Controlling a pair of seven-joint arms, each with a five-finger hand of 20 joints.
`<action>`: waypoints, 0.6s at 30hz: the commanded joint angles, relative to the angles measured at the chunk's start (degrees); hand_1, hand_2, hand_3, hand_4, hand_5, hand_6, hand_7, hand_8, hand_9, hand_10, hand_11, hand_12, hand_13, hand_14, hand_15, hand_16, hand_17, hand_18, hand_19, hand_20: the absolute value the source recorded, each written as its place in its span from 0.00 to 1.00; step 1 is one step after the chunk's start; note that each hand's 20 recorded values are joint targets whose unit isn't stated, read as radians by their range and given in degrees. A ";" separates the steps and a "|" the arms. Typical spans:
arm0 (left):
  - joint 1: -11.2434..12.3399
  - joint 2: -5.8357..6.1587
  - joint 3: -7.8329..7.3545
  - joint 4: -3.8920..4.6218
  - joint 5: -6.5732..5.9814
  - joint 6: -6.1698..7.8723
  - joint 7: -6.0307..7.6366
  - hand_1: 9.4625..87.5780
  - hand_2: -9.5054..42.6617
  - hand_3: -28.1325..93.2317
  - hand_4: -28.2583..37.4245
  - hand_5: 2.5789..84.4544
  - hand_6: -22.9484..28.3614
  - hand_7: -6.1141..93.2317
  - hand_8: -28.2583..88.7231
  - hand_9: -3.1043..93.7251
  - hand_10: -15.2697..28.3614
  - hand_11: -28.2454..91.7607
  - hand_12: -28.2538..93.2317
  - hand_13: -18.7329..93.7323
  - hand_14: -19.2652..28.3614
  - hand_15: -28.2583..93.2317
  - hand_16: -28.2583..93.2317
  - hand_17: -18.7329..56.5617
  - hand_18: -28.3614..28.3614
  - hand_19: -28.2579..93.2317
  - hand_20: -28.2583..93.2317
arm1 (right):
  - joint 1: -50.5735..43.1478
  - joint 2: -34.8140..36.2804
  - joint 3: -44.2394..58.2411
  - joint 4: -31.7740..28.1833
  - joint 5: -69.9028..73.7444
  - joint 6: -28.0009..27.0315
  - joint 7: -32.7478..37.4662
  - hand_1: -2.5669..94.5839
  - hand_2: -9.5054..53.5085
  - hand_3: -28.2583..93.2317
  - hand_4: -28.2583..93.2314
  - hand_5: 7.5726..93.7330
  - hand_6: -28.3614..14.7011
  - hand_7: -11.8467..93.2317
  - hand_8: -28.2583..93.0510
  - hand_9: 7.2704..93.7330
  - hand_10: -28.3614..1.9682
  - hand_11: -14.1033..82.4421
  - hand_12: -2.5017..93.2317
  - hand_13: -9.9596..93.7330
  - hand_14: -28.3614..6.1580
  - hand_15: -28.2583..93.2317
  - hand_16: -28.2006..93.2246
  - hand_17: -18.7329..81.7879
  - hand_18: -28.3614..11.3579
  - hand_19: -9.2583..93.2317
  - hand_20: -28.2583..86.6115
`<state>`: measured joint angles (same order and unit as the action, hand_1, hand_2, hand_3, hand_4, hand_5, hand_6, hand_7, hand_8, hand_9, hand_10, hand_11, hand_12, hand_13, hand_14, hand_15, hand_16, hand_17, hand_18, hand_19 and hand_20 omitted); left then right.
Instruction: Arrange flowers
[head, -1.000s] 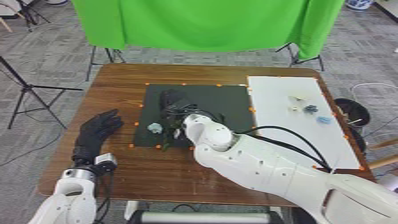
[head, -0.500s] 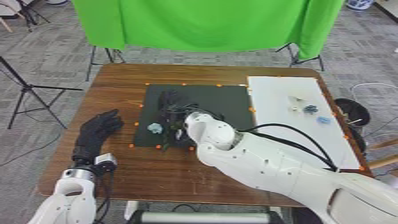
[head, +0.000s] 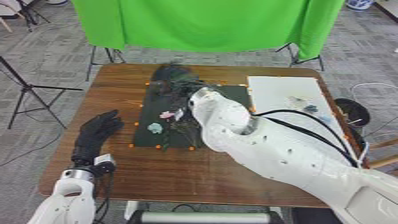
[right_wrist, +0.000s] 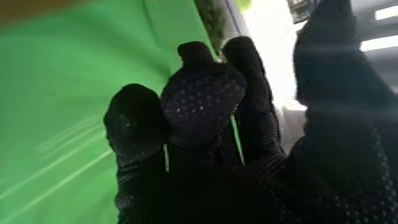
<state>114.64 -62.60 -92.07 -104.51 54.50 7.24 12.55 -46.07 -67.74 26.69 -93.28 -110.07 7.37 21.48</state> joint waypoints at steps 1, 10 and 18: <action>3.96 -0.85 -0.94 -0.35 0.09 -0.21 -1.46 0.12 0.05 0.79 0.00 0.58 0.47 0.23 0.19 0.53 0.65 0.39 0.35 0.53 0.75 0.40 0.24 0.41 0.71 0.30 0.42 | -10.71 23.18 20.27 -16.79 -3.60 -1.32 2.80 0.37 0.00 0.82 0.10 0.55 0.72 0.26 0.16 0.59 0.50 0.25 0.21 0.92 0.74 0.76 0.47 0.79 0.38 1.00 0.68; 4.71 -1.66 -0.81 -0.71 0.25 0.05 -1.01 0.12 0.04 0.79 0.00 0.58 0.47 0.23 0.19 0.53 0.65 0.39 0.35 0.53 0.75 0.40 0.24 0.41 0.71 0.30 0.42 | -32.34 32.42 43.27 -16.12 -6.46 -6.04 9.00 0.34 0.00 0.80 0.11 0.50 0.69 0.23 0.17 0.55 0.44 0.23 0.21 0.90 0.68 0.76 0.47 0.76 0.33 1.00 0.69; 4.42 -1.70 -0.64 -0.83 0.40 -0.36 -1.07 0.12 0.05 0.79 0.00 0.58 0.47 0.23 0.19 0.53 0.65 0.39 0.35 0.53 0.75 0.40 0.24 0.41 0.71 0.30 0.42 | -36.76 33.13 44.92 -10.94 -8.02 -11.65 13.25 0.31 0.00 0.78 0.12 0.47 0.67 0.21 0.18 0.54 0.42 0.22 0.22 0.89 0.66 0.77 0.47 0.76 0.31 1.00 0.69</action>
<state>117.54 -63.51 -93.54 -106.43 54.58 7.24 12.74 -78.30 -35.22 73.18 -108.11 -116.28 -1.31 32.08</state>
